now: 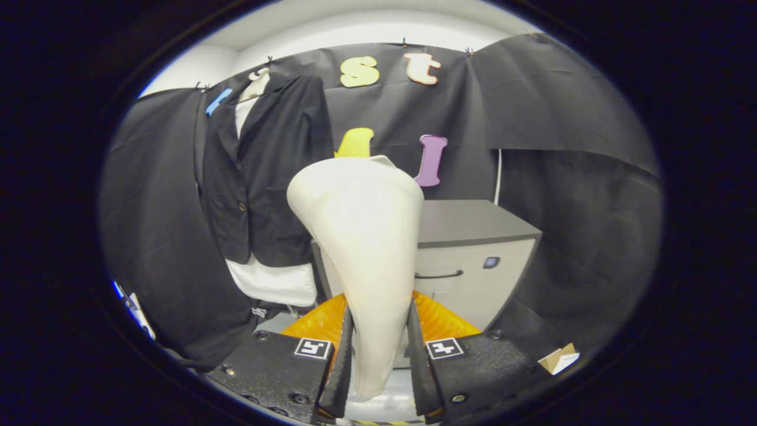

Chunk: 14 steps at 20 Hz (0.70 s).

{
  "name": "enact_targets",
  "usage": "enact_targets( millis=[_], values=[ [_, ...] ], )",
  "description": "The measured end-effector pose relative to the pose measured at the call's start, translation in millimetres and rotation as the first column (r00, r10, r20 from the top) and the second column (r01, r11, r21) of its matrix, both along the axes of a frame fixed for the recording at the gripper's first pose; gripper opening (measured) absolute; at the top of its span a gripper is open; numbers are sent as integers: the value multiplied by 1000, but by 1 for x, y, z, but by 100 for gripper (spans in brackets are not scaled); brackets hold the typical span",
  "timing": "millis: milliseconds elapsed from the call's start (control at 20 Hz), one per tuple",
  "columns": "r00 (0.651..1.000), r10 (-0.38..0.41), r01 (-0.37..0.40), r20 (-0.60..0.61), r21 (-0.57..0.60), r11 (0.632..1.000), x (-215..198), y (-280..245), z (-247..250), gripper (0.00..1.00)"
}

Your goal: Iron the clothes twice with a garment steamer, once on the left side and once on the right side.

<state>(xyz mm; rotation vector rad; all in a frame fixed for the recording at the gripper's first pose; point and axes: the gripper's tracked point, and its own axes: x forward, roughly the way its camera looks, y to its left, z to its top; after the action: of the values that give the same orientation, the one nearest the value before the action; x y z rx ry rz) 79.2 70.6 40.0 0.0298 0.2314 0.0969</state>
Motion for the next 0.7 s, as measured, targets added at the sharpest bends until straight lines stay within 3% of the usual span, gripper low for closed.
enact_targets(
  millis=[250, 700],
  values=[
    [1000, 11, -10, -28, 37, 999, -39, -53, -35, 45],
    [999, 23, -21, -49, 40, 999, -99, -79, -93, 45]
  ],
)
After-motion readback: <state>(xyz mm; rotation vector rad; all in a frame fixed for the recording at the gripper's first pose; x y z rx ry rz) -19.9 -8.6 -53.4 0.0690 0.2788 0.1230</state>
